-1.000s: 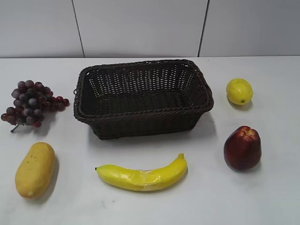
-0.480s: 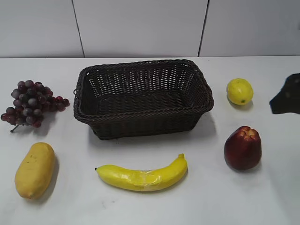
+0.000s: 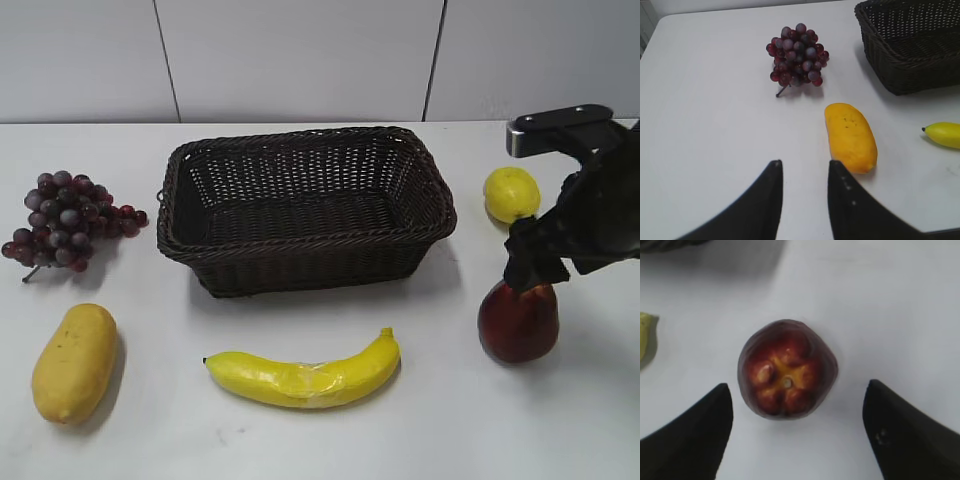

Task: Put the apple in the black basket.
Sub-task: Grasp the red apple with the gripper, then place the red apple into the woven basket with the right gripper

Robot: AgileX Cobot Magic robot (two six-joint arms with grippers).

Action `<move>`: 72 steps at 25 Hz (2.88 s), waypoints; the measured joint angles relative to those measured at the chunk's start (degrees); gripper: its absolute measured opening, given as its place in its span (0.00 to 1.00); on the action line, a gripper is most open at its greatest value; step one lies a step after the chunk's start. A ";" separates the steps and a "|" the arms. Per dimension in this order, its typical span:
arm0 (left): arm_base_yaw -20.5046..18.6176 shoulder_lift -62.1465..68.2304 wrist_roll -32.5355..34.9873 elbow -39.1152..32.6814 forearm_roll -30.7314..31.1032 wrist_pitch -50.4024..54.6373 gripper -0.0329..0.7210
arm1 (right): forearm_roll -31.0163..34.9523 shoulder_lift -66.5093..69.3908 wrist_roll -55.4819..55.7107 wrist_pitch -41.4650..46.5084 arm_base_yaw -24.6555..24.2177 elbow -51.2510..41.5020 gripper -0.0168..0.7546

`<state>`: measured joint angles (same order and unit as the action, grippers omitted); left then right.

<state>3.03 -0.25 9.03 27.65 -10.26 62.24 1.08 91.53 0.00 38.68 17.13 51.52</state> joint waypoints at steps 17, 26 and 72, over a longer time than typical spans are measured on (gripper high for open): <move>0.00 0.00 0.00 0.00 -0.05 0.00 0.36 | 1.73 8.48 0.00 -2.70 0.00 1.14 0.77; 0.00 0.00 0.00 0.00 -0.05 0.00 0.36 | 2.55 -1.42 -2.11 5.85 0.07 11.33 0.76; 0.00 0.00 0.00 0.00 -0.10 0.00 0.36 | 6.76 33.36 -8.15 14.12 12.72 59.38 0.87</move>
<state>3.03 -0.25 9.03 27.65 -10.36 62.24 7.84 124.89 -8.15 52.79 29.86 110.90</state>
